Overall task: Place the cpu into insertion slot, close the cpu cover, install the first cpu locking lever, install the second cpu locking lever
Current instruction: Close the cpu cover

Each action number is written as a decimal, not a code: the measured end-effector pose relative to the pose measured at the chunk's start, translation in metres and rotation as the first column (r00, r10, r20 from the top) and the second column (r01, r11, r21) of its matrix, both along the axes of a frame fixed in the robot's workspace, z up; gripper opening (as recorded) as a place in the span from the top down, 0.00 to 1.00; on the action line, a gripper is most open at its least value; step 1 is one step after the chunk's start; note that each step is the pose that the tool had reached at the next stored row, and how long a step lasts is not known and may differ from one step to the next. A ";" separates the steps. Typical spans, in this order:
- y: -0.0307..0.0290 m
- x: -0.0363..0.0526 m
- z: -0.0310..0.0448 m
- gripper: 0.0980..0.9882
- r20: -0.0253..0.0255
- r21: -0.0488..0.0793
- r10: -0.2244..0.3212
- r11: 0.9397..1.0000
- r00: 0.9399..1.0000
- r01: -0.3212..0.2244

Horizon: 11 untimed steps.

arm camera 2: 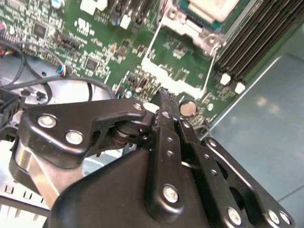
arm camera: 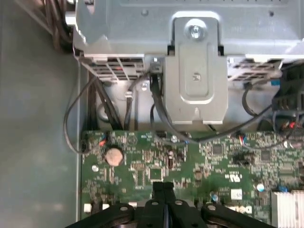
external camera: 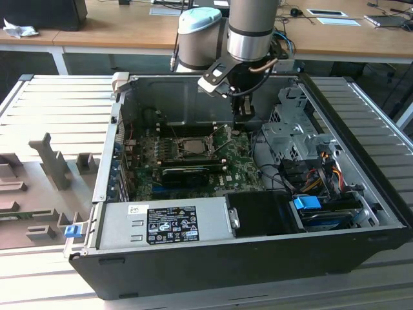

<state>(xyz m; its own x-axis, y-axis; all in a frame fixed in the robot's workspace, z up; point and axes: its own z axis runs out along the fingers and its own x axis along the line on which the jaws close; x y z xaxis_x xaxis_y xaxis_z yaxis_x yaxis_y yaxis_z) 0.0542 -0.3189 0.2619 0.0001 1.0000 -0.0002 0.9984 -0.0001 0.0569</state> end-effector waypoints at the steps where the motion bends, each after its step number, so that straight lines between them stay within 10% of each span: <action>1: 0.0001 0.0022 -0.0011 0.99 0.000 0.000 0.000 1.000 1.000 0.000; 11: 0.0003 -0.0072 -0.0110 0.99 -0.004 0.000 0.014 1.000 1.000 -0.014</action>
